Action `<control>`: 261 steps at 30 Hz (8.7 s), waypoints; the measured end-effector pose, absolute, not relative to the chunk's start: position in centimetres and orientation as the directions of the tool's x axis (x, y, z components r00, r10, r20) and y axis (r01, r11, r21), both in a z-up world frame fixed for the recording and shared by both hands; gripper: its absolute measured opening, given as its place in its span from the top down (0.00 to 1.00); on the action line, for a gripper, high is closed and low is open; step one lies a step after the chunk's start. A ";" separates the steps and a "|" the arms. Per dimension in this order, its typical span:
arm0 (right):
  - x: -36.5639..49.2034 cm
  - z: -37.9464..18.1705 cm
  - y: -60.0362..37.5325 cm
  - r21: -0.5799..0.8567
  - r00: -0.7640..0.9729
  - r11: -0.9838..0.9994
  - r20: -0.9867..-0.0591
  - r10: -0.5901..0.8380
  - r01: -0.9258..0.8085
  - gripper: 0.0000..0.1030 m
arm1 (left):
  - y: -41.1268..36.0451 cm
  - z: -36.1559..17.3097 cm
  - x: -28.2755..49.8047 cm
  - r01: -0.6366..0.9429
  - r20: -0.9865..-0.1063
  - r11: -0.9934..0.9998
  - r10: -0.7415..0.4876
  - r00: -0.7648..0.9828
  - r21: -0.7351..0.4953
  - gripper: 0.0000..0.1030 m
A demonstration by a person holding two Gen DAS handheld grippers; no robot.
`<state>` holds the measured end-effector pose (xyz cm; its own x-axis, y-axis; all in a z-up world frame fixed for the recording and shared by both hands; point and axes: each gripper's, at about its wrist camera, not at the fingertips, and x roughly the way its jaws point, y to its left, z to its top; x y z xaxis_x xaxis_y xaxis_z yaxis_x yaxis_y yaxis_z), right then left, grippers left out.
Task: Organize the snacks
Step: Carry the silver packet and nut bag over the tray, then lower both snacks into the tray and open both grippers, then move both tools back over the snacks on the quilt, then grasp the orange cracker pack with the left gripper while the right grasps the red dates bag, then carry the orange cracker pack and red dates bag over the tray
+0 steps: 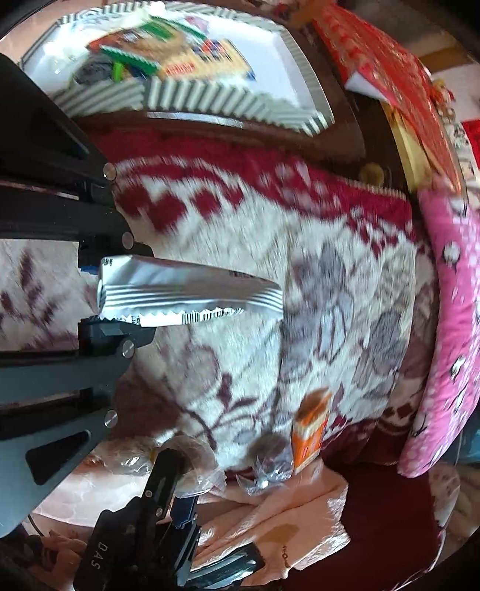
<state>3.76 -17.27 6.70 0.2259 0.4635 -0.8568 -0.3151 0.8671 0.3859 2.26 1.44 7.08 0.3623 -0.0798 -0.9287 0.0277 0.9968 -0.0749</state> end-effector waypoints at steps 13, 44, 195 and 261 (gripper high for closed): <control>3.0 9.2 -10.5 0.367 0.201 0.818 -0.849 0.489 -0.442 0.57 | 7.2 9.1 -0.8 -0.084 -0.907 0.996 -0.001 0.421 -0.040 0.86; 2.7 13.5 4.8 0.307 0.128 0.659 -0.841 0.525 -0.686 0.57 | 20.0 11.9 -5.3 -0.331 -0.884 0.943 0.120 0.453 -0.042 0.86; 8.0 1.8 -25.0 0.318 0.160 0.933 -0.925 0.344 -0.169 0.54 | -16.4 3.7 19.5 0.704 -0.935 0.711 -0.254 0.247 -0.007 0.22; 2.0 9.0 -3.5 0.325 0.123 0.751 -0.873 0.472 -0.574 0.56 | 11.8 11.7 -4.3 -0.207 -0.843 0.978 0.140 0.519 0.034 0.51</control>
